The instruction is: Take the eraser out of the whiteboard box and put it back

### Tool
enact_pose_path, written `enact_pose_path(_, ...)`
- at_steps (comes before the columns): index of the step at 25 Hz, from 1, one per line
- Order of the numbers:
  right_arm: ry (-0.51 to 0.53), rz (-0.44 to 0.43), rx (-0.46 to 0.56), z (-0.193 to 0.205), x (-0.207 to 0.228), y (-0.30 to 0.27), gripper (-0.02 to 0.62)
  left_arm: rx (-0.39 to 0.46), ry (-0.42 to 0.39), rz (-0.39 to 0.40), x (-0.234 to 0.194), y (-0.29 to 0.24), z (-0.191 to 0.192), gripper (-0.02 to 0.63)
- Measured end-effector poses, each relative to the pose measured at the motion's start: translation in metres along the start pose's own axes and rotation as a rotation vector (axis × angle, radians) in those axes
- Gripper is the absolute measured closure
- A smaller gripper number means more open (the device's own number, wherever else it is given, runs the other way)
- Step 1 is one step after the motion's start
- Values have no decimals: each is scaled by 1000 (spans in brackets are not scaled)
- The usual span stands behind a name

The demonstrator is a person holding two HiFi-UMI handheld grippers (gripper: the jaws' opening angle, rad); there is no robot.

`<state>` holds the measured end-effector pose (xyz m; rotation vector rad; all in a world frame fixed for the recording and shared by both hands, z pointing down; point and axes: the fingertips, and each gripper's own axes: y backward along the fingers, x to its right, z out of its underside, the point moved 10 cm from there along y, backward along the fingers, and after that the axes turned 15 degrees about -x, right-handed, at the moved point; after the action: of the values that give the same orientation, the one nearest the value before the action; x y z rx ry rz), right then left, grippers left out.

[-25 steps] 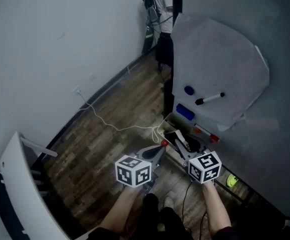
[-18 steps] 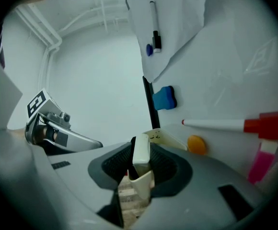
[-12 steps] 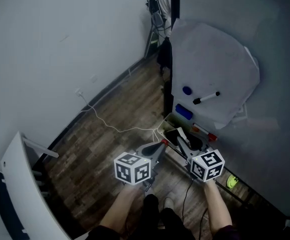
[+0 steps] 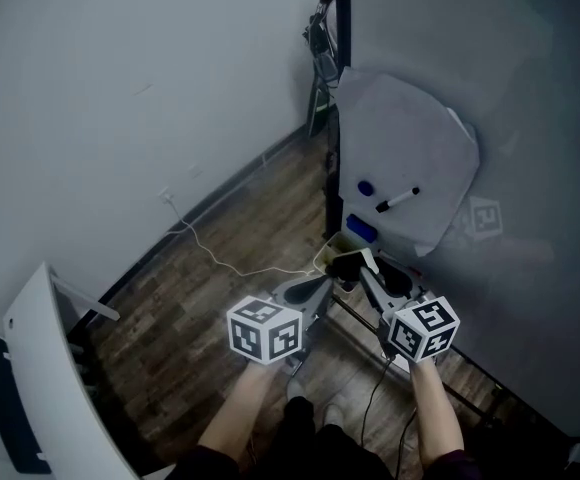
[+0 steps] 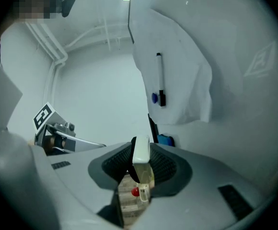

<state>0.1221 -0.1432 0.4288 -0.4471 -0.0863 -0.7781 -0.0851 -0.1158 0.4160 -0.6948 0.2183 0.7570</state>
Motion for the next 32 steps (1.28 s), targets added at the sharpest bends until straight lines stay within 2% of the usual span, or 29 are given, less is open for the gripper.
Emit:
enact_pose_path(8, 27, -12, 67, -20, -10, 27, 489, 40, -39, -6, 23, 17, -7, 601)
enact_pose_path(21, 88, -32, 235, -66, -44, 88, 489, 157, -164, -8, 78, 73, -33, 601)
enact_pose_path(32, 125, -50, 352, -86, -65, 125, 489, 225, -252, -12, 110, 106, -41, 601)
